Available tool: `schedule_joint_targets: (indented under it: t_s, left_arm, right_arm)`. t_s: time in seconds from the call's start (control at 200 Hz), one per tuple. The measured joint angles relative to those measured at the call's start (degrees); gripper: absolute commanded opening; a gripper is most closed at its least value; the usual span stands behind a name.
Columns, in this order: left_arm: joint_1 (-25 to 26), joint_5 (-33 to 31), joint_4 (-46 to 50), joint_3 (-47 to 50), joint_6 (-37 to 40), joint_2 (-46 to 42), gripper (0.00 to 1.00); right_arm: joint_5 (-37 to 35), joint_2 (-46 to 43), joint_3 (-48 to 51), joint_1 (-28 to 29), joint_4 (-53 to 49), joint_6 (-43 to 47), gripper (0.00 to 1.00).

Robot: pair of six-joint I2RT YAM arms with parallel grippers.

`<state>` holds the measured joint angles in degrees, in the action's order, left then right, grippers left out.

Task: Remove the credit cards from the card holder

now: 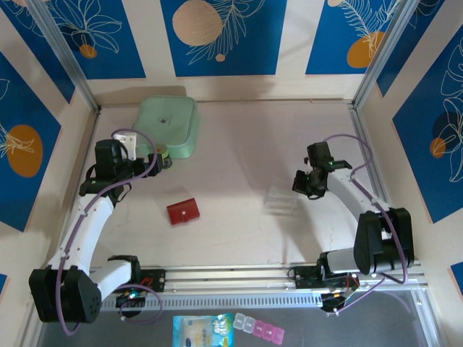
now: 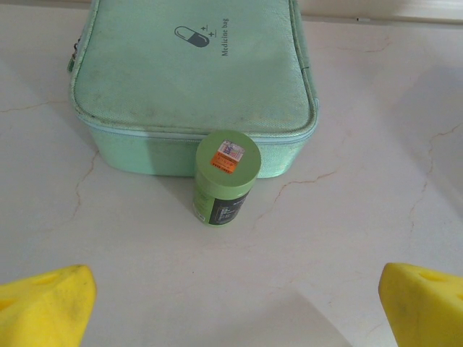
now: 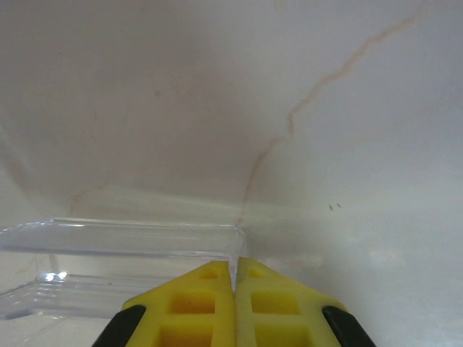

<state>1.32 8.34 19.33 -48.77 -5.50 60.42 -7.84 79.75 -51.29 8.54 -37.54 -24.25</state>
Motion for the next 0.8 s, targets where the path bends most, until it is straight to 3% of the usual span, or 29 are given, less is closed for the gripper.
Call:
schedule_joint_targets:
  t_s: [0.45,0.8]
  left_arm:
    - [0.0,0.2,0.0,0.0,-0.1,-0.3,1.0]
    - [0.0,0.2,0.0,0.2,-0.2,-2.0,1.0]
  right_arm:
    - [-5.4,25.9,-29.6,11.3,-3.1,1.1,0.03]
    - [-7.3,44.3,-54.2,13.4,-9.1,3.1,0.03]
